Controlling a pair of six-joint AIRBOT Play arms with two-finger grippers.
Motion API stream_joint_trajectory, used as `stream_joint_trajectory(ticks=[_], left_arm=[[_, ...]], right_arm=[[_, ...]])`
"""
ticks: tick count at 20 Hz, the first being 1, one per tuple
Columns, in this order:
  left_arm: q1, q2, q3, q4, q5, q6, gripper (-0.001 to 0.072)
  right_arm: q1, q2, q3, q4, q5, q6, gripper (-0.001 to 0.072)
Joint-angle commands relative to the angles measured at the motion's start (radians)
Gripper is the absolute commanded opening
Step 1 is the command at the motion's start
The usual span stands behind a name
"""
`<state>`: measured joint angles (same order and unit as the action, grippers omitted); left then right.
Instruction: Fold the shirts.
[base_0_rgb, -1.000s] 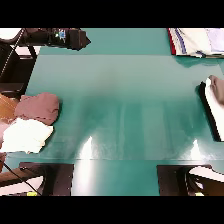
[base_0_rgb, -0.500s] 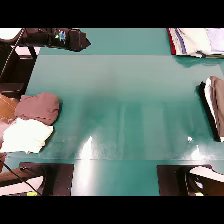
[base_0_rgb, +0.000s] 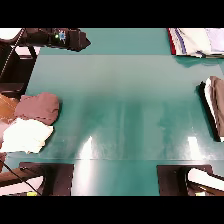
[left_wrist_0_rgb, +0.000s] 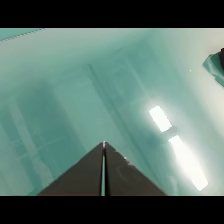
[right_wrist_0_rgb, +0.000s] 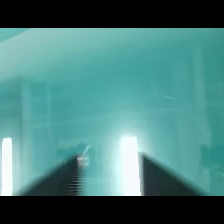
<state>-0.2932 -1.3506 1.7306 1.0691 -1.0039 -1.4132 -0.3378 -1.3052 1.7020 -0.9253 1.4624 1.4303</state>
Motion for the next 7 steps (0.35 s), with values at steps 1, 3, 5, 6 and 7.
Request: stream_joint_trajectory(ticks=[1,3,5,6,7], left_arm=[[0.000,0.000,0.000,0.000,0.001,0.000,0.0026],[0.000,0.000,0.000,0.000,0.001,0.000,0.0026],[0.000,0.000,0.000,0.000,0.001,0.000,0.0026],[0.000,0.000,0.000,0.000,0.001,0.000,0.0026],[0.000,0.000,0.000,0.000,0.001,0.000,0.0026]], right_arm=[[0.216,0.000,0.053,0.008,-0.008,0.000,0.0099],[0.293,0.000,0.063,0.008,-0.008,-0.016,0.0017],[0.343,0.000,0.062,0.008,-0.009,-0.026,0.0017],[0.357,0.000,0.062,0.008,-0.010,-0.026,0.0017],[0.365,0.000,0.062,0.008,-0.012,-0.026,0.0017]])
